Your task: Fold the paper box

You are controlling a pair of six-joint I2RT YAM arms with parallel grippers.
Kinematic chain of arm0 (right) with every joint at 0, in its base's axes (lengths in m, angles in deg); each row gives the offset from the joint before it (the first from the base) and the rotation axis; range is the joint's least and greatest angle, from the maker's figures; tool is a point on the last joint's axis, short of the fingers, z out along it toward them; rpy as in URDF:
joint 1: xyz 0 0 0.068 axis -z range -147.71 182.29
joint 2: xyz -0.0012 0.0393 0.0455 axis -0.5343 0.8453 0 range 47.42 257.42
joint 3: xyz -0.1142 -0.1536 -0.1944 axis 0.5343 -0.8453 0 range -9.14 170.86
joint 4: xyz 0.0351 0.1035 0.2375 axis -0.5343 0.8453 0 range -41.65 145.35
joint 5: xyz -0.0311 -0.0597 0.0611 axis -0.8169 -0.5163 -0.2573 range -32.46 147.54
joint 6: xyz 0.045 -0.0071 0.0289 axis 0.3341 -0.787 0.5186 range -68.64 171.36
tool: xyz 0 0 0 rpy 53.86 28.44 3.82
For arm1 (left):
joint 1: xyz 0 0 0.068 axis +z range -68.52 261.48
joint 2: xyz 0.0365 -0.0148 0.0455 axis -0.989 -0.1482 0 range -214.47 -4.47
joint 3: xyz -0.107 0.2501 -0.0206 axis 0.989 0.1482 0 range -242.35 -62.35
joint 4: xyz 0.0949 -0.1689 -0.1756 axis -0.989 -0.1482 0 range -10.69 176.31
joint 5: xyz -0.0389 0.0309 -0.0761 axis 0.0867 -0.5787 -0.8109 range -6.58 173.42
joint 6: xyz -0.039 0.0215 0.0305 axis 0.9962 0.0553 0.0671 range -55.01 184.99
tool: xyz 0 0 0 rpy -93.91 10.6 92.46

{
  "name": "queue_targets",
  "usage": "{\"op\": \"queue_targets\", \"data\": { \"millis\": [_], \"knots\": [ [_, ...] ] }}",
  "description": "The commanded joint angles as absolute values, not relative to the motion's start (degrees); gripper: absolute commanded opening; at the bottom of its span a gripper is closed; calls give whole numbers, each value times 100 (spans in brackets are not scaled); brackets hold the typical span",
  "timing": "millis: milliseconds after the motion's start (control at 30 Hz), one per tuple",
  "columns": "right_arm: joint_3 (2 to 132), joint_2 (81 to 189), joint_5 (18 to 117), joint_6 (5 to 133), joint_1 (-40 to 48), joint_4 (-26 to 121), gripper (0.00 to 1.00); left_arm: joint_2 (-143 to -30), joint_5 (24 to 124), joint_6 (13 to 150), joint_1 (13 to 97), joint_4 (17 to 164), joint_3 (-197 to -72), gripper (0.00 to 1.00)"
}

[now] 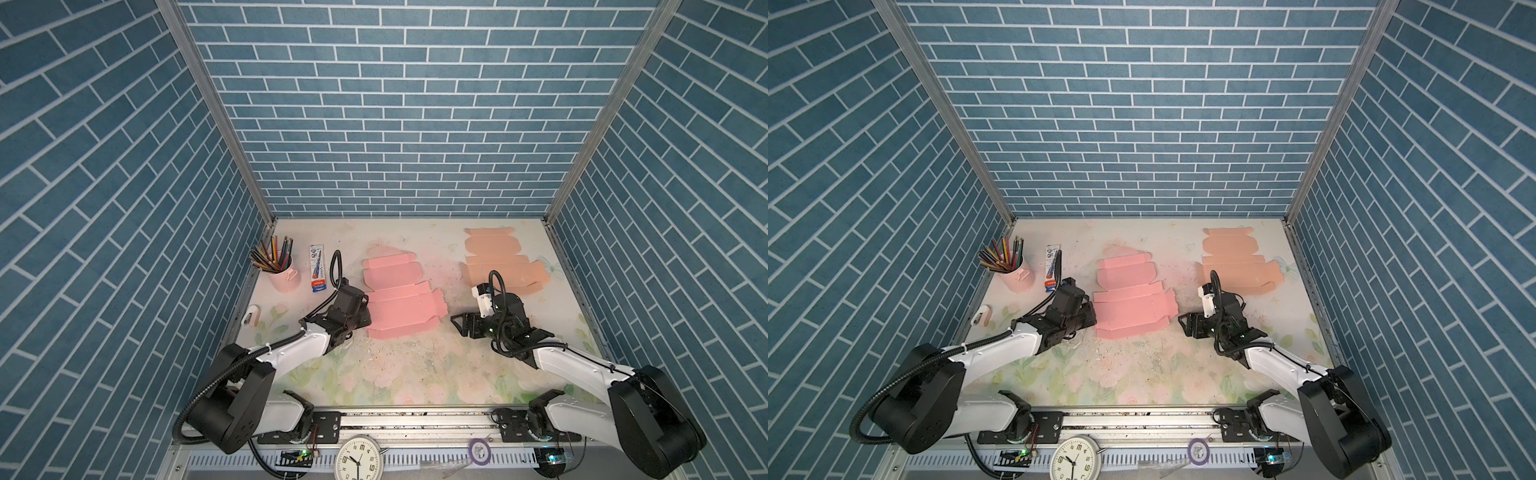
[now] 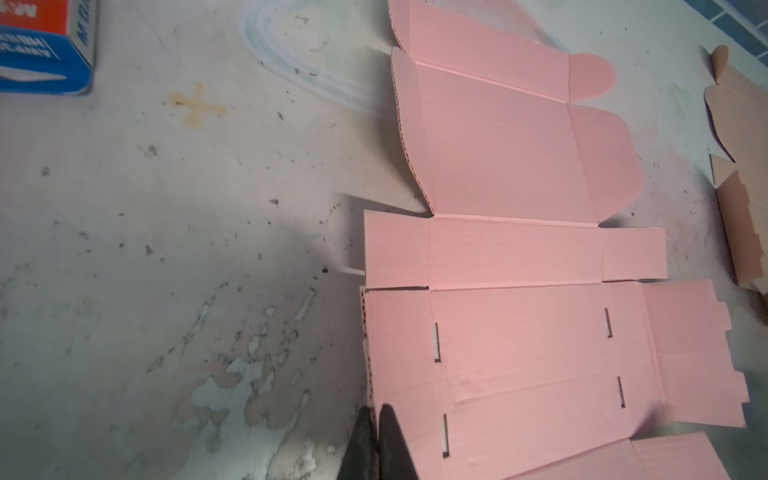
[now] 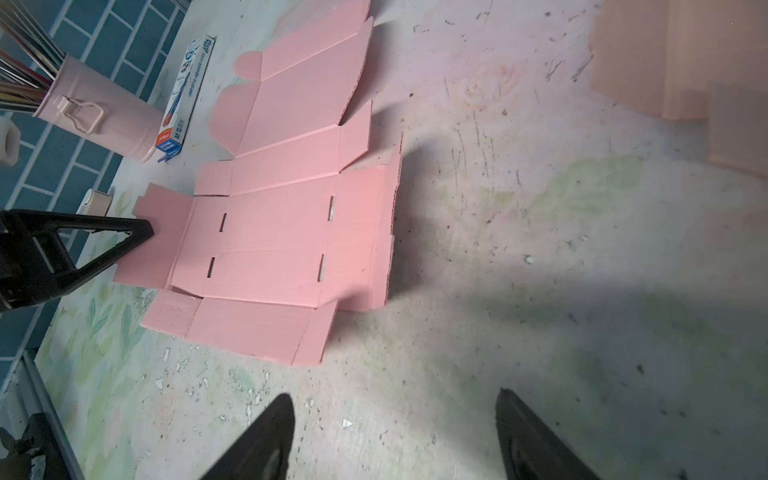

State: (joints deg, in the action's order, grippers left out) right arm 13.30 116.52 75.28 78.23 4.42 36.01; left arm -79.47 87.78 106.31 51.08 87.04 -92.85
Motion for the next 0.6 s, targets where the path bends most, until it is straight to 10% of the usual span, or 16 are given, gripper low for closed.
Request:
{"op": "queue_targets", "data": {
  "millis": [0, 267, 567],
  "knots": [
    [1456, 11943, 7617, 7968, 417, 3359, 76, -7694, 8849, 10822, 4966, 8625, -9123, 13],
    [1943, 12778, 7663, 7744, 408, 3411, 69, -7262, 8602, 10539, 4965, 8533, -8881, 41],
    [2573, 13538, 7830, 7441, 360, 3588, 59, -6391, 8662, 10183, 4967, 8128, -9021, 47]
  ]
}}
